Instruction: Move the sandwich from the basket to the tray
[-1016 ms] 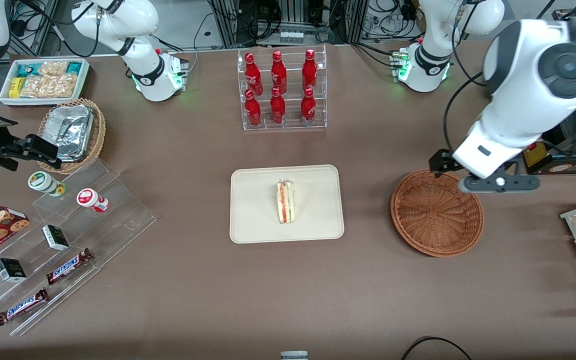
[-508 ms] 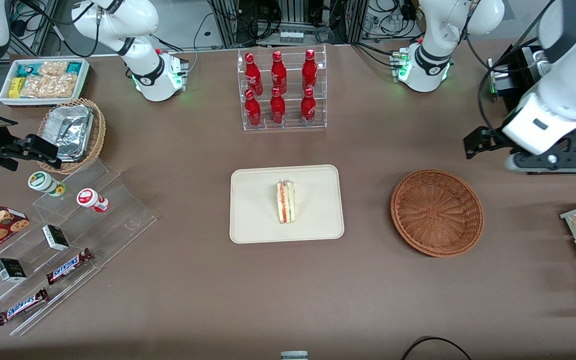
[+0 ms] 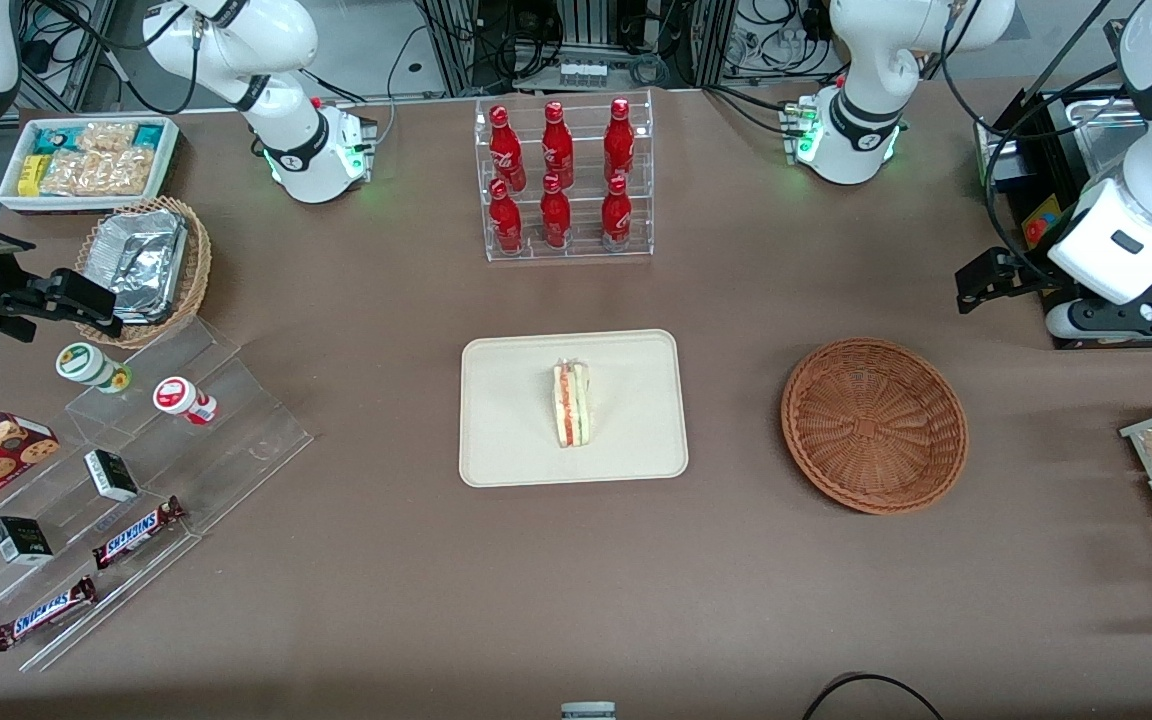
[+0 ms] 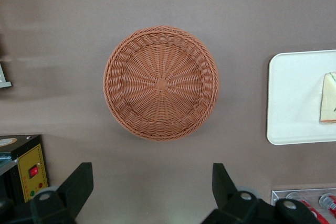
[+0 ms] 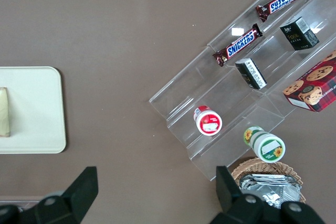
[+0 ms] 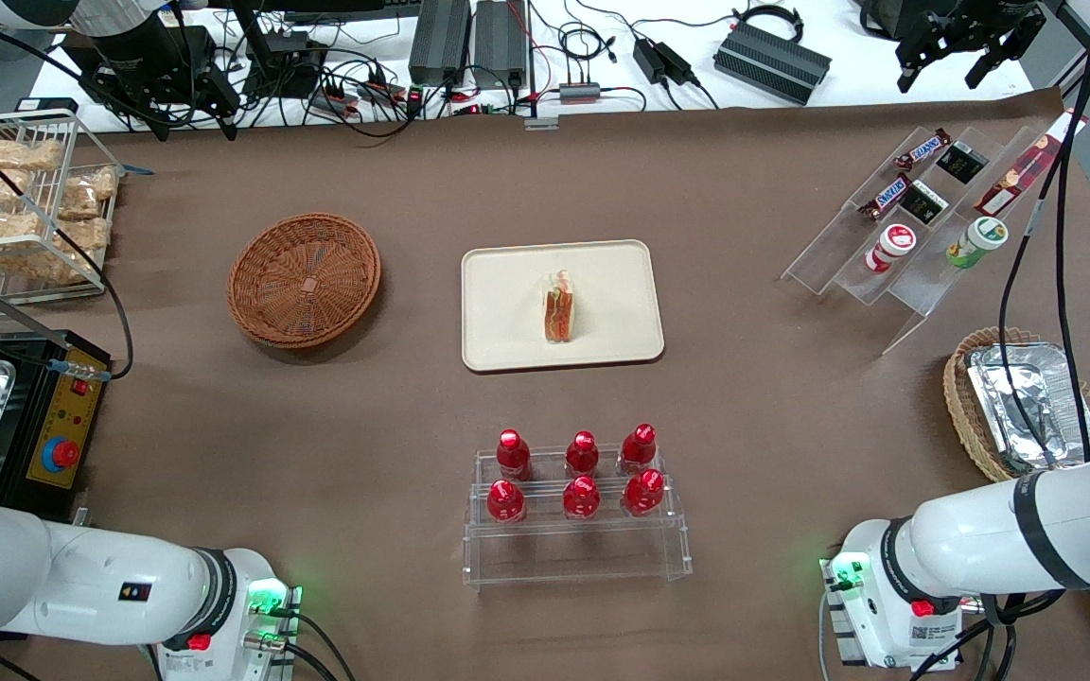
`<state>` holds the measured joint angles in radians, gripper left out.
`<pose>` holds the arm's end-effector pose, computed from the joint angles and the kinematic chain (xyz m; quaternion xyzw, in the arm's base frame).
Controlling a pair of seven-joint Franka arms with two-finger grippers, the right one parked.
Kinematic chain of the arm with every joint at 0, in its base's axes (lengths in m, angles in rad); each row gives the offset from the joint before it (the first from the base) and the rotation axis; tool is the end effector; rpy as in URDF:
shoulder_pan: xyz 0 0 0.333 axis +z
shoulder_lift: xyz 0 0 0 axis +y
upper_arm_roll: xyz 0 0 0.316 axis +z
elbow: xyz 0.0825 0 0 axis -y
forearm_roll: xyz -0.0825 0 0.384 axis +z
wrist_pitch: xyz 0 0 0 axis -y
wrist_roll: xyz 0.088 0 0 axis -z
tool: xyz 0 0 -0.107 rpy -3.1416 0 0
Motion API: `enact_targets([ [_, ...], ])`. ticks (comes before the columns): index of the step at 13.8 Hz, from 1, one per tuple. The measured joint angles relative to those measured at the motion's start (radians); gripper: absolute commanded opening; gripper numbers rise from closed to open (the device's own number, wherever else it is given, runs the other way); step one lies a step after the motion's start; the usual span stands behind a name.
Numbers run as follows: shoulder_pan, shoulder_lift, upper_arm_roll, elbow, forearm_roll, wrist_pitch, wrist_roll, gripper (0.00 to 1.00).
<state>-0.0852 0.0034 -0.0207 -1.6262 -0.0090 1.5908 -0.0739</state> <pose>0.5523 -0.0596 0.5982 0.9997 -0.0158 -0.0197 0.0028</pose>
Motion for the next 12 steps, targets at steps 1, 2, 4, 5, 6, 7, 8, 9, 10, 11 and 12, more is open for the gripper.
enact_targets([
  [1,0.05,-0.002,-0.042,0.0,0.0,-0.001,0.014,1.0],
  [2,0.07,-0.003,-0.056,0.0,0.0,-0.001,0.024,1.0],
  [4,0.075,-0.006,-0.059,0.0,0.0,-0.001,0.028,1.0],
  [5,0.074,-0.009,-0.062,0.0,0.0,-0.002,0.028,1.0],
  [6,0.068,-0.01,-0.064,0.0,0.0,-0.003,0.028,1.0],
  [7,0.062,-0.01,-0.065,0.0,0.0,-0.004,0.028,1.0],
  [8,0.061,-0.01,-0.064,0.0,0.0,-0.005,0.028,1.0],
  [9,0.061,-0.011,-0.061,0.0,0.0,-0.008,0.028,1.0],
  [10,0.061,-0.011,-0.055,0.002,0.0,-0.013,0.029,1.0],
  [11,0.061,-0.012,-0.045,0.009,0.0,-0.022,0.029,1.0],
  [12,0.061,-0.013,-0.033,0.018,0.0,-0.037,0.031,1.0],
])
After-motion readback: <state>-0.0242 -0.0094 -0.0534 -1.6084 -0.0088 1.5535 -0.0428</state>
